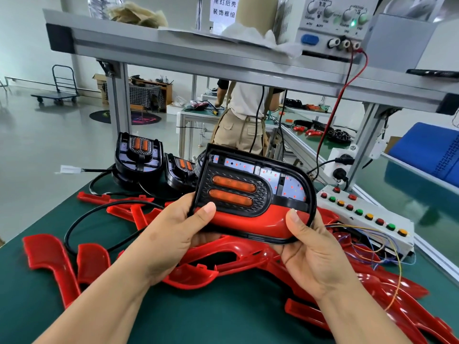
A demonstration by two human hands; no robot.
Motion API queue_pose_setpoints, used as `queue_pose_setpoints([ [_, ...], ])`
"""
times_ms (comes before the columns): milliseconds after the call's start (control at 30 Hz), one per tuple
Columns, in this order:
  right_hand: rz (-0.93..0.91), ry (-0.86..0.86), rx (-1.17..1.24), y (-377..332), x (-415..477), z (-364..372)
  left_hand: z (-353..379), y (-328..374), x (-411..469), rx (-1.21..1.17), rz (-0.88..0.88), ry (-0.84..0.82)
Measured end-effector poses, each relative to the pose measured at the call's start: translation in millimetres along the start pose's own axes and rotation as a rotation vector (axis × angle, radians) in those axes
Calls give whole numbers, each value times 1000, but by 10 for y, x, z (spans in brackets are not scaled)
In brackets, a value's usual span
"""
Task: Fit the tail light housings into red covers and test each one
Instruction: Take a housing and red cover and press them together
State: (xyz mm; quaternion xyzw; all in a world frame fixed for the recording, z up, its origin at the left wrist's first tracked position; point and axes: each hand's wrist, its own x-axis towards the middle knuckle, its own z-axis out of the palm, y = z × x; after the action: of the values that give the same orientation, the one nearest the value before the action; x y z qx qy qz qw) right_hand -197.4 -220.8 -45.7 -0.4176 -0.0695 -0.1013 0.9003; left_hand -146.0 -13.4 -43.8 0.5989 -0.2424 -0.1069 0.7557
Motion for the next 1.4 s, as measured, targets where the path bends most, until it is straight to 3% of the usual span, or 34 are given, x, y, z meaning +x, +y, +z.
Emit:
queue_pose_setpoints([
  [433,29,-57,-52,-29,2,12,-8,26,28,-69,-49,34],
  [633,23,46,4,-3,18,3,-51,89,16,-58,-88,-51],
  [733,12,88,21,18,17,55,-131,206,-9,81,-114,-30],
  [867,-4,112,34,7,28,72,-495,405,-13,242,-118,352],
  [933,-8,97,16,13,28,82,-715,518,-44,427,-142,442],
  [1100,2,81,16,46,17,93,-1160,640,-309,1031,-452,416],
  [1233,18,74,26,51,14,92,-1118,590,-644,1163,-552,553],
  [1400,40,64,16,69,-5,103,-712,211,-762,1475,-704,330],
])
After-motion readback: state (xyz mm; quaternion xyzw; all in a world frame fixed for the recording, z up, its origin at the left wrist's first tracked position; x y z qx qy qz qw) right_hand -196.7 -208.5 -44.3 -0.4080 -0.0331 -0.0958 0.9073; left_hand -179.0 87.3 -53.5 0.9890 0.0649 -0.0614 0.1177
